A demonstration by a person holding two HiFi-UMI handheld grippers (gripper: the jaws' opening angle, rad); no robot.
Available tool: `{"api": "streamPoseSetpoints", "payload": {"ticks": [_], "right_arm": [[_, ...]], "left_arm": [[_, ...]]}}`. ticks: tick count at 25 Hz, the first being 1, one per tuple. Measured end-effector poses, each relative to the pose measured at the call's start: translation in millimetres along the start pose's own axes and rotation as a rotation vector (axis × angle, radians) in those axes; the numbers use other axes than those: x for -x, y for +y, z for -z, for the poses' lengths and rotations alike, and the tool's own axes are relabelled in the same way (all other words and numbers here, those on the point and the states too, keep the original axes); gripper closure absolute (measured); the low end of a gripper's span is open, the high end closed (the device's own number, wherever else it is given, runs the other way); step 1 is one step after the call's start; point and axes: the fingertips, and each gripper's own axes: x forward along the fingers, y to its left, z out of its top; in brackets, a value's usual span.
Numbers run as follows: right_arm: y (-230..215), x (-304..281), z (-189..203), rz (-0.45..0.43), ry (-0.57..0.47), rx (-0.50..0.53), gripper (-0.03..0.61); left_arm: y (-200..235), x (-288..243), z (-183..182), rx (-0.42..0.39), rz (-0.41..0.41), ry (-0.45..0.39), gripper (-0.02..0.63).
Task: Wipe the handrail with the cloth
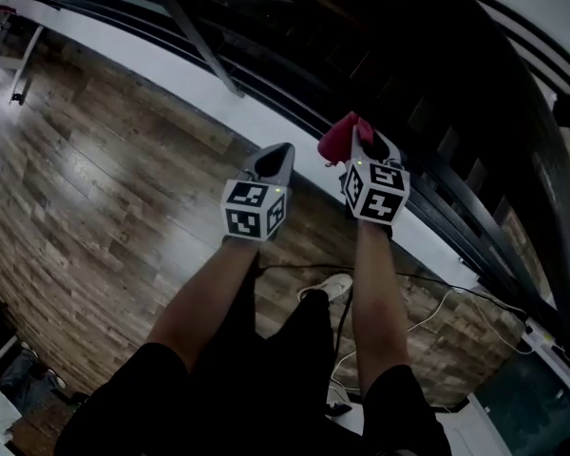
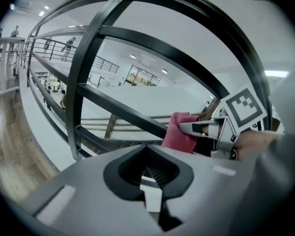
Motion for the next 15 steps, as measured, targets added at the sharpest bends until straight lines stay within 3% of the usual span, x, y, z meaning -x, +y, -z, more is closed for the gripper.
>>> {"api": "streamPoseSetpoints", "payload": {"ticks": [9,15], "right_arm": [[-44.5,26.0,22.0,0.026,-0.007,-0.167,0.526],[-77.3,51.3,36.6,0.066,-0.005,-0.175,0.526]], "left_arm": [[-51.4,-14.1,9.6,-0.100,0.073,0.036,0.615],[-86.5,-25.0,16.1,-0.143,0.101,0.054,0.615]]}}
